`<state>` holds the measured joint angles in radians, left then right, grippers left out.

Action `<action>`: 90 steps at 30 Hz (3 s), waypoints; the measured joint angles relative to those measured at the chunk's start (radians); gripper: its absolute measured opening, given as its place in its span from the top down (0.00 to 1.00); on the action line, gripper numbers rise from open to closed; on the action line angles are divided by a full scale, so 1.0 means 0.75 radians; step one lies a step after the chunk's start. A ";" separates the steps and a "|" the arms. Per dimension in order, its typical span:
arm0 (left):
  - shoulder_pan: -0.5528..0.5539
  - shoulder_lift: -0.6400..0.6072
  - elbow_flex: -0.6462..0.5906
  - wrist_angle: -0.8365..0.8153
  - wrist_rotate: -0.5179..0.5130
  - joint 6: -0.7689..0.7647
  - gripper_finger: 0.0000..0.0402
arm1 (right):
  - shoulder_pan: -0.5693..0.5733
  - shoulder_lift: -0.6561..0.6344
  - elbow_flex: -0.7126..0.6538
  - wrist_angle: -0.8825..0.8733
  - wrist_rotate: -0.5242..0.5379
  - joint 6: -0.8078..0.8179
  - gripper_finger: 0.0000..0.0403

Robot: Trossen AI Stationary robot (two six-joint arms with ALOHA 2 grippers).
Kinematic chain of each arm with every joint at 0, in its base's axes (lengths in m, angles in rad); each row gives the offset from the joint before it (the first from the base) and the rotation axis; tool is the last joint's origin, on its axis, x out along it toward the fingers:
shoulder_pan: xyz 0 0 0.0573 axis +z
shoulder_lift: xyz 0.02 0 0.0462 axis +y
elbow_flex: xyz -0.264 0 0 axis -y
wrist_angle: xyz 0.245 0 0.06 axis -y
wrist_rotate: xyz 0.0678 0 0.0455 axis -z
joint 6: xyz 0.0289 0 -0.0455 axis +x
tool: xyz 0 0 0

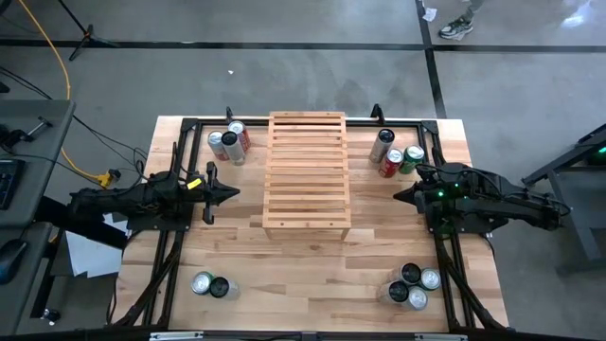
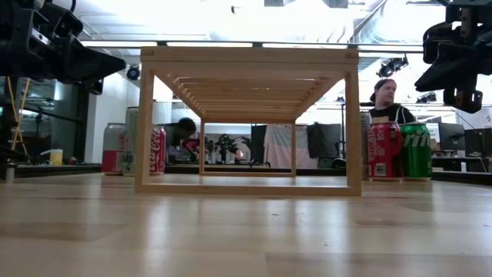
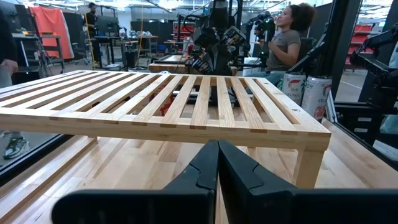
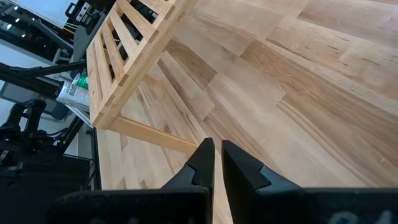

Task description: Place canned beverage on shelf

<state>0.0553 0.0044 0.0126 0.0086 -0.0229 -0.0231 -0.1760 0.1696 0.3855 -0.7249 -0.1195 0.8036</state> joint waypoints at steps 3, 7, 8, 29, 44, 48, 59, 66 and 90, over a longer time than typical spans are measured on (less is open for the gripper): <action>0.000 0.000 0.000 0.000 0.000 0.000 0.99 | 0.000 0.000 0.000 0.000 0.000 0.000 0.96; 0.000 0.000 0.000 0.000 0.000 0.000 0.99 | 0.000 0.000 0.000 0.000 0.000 0.000 0.96; 0.000 0.000 0.000 0.000 0.000 0.000 0.99 | 0.000 0.000 0.000 0.000 0.000 0.000 0.96; 0.000 0.000 0.000 0.000 0.000 0.000 0.99 | 0.000 0.000 0.000 0.000 0.000 0.000 0.96; 0.000 0.000 0.000 0.000 0.000 0.000 0.99 | 0.000 0.000 0.000 0.000 0.000 0.000 0.96; 0.000 0.000 0.000 0.000 0.000 0.000 0.99 | 0.000 0.000 0.000 0.000 0.000 0.000 0.96; 0.000 0.000 0.000 0.000 0.000 0.000 0.99 | 0.000 0.000 0.000 0.000 0.000 -0.001 0.96; 0.000 0.000 0.000 0.006 0.000 0.000 0.99 | 0.000 0.000 0.000 0.000 0.000 0.000 0.96; 0.040 0.450 0.415 -0.064 -0.581 -0.011 0.42 | 0.000 0.000 0.000 0.000 0.000 0.000 0.96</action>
<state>0.0850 0.3416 0.3240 -0.0395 -0.4585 -0.0315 -0.1759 0.1696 0.3853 -0.7248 -0.1192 0.8034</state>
